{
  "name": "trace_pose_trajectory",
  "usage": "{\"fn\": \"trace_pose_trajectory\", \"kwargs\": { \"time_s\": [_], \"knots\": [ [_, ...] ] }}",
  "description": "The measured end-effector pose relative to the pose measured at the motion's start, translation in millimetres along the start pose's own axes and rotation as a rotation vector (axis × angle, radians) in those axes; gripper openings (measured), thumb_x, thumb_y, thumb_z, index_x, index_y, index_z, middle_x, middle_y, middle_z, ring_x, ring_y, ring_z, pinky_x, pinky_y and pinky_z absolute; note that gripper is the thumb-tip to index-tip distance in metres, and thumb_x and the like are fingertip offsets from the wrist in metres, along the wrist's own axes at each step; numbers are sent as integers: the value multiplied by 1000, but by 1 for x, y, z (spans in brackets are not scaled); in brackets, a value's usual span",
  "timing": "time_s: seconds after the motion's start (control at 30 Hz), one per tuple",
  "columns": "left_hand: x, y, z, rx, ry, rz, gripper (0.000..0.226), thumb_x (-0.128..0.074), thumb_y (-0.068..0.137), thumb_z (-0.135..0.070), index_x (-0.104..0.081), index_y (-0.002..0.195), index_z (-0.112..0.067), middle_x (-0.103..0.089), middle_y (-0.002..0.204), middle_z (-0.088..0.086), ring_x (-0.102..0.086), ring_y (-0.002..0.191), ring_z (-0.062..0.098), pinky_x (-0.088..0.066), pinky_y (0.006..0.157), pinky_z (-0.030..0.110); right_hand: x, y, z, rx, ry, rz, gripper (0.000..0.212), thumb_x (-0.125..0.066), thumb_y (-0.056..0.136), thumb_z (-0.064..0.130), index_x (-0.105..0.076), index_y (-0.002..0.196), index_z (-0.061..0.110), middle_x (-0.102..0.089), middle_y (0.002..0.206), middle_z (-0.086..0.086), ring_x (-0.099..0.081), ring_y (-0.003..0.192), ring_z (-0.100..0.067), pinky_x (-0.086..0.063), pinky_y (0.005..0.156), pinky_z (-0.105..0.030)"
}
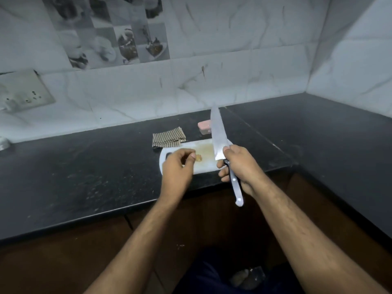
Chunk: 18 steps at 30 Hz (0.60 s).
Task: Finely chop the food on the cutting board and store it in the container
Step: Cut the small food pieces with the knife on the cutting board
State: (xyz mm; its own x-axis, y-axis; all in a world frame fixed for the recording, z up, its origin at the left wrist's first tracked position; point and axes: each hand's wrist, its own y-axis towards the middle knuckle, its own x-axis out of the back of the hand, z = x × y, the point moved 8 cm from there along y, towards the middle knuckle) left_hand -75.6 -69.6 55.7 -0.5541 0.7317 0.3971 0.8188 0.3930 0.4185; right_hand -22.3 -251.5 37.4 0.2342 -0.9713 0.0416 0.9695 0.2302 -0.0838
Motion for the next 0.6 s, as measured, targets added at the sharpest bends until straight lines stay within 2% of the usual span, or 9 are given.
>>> {"fn": "trace_pose_trajectory", "kwargs": {
  "time_s": [0.1,0.13,0.23,0.33,0.43,0.5,0.6],
  "knots": [
    [-19,28,31,36,153,85,24,-69,98,-23,-72,120,-12,-68,96,-9,-61,84,1,-44,69,6,11,9,-13,43,-202,-50,28,-40,107,33,-61,108,14,-65,75,-3,-47,47,-9,-43,43,-26],
    [-30,36,39,46,192,140,29,-70,97,-25,-70,123,-11,-68,99,-5,-61,84,4,-46,73,9,13,12,-15,63,-273,-67,28,-40,107,32,-62,104,14,-66,73,-2,-46,46,-10,-42,43,-26],
    [-55,55,58,78,295,267,45,-75,93,-35,-65,130,-11,-68,109,3,-64,98,17,-55,94,38,12,12,-19,90,-444,-99,27,-44,105,33,-63,96,16,-69,69,0,-50,45,-13,-44,43,-27],
    [-68,71,69,94,314,334,52,-78,89,-40,-63,130,-11,-66,105,1,-64,102,20,-54,96,42,11,11,-21,91,-586,-104,20,-48,103,32,-62,94,21,-71,72,0,-54,45,-10,-43,41,-22],
    [-78,83,78,71,312,344,33,-77,89,-40,-71,111,-17,-70,103,0,-65,96,18,-55,93,41,10,15,-19,93,-646,-124,18,-49,102,32,-62,98,20,-71,72,0,-57,51,-12,-44,41,-22],
    [-81,84,81,24,339,320,18,-72,92,-39,-71,100,-23,-66,101,-3,-65,92,17,-55,90,42,9,18,-19,78,-648,-137,18,-50,102,32,-62,101,19,-71,73,-1,-59,54,-13,-45,42,-22],
    [-80,80,88,-16,217,301,17,-70,94,-32,-71,109,-24,-65,102,-8,-64,90,12,-55,90,41,7,28,-18,57,-670,-154,19,-50,102,32,-63,106,18,-72,75,-1,-60,56,-13,-45,43,-22]
  ]
}}
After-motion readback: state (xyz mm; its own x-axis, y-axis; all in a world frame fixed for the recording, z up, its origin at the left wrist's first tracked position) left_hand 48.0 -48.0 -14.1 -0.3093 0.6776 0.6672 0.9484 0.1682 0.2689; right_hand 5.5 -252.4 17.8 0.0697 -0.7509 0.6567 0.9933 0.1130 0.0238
